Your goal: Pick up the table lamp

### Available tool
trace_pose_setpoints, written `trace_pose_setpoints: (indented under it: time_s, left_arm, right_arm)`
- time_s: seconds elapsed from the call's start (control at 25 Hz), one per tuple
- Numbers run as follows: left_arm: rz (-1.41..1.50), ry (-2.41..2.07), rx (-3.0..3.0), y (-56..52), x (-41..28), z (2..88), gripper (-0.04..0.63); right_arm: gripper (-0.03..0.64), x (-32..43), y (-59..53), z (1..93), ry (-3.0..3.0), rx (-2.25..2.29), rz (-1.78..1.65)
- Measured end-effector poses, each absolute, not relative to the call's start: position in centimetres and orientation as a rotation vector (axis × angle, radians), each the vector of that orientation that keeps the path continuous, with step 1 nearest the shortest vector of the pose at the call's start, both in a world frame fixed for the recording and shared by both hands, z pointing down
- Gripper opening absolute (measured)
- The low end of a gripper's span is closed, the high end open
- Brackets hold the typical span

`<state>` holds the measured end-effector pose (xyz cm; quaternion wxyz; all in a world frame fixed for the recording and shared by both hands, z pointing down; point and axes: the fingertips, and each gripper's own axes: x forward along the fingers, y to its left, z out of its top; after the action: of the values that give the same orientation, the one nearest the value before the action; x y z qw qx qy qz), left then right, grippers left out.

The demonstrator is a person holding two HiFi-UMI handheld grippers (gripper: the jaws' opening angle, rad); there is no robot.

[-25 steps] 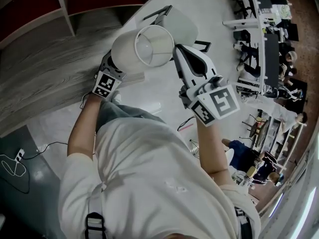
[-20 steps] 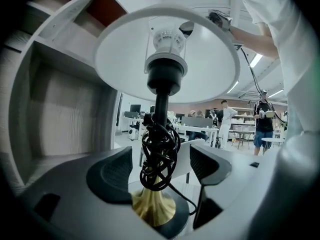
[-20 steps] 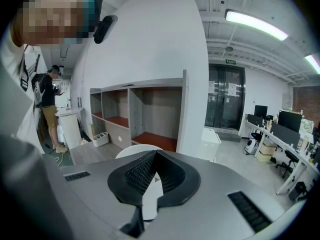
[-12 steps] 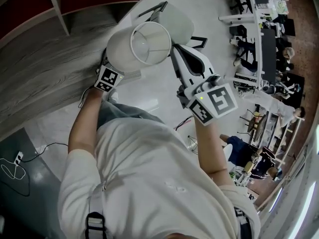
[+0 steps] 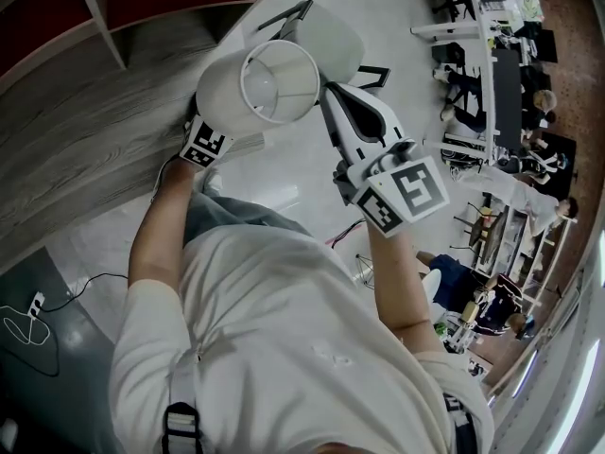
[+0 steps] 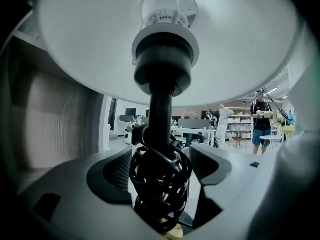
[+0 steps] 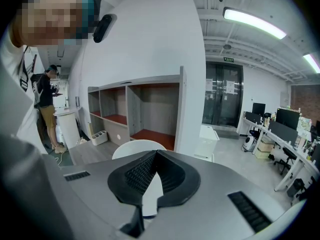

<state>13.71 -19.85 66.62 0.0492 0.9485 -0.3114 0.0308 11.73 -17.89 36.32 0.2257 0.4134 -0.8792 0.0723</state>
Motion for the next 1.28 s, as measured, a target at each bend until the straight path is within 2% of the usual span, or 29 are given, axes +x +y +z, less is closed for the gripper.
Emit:
trace_pose_setpoints:
  time_s: [0.56,0.72,1.12,1.28]
  left_arm:
    - [0.233,-0.866,2.915,-20.4,15.2,68.0,0.352]
    - [0.215,-0.868,2.943,-21.2,14.3,62.9,0.324]
    - [0.320,-0.811,2.951,-20.5,14.9,65.9,0.267]
    - [0.296,-0.800,2.976,-20.8,14.7,62.9,0.245]
  right_arm:
    - [0.026,12.1,-18.2,36.1,-2.440,1.175,0.249]
    - [0.025,11.1,-18.4,35.7,-2.440,1.139,0.222]
    - [0.025,10.9,-18.1,35.7,-2.432,1.132,0.231]
    - [0.025,11.0,-18.0,35.9,-2.428,1.135,0.240]
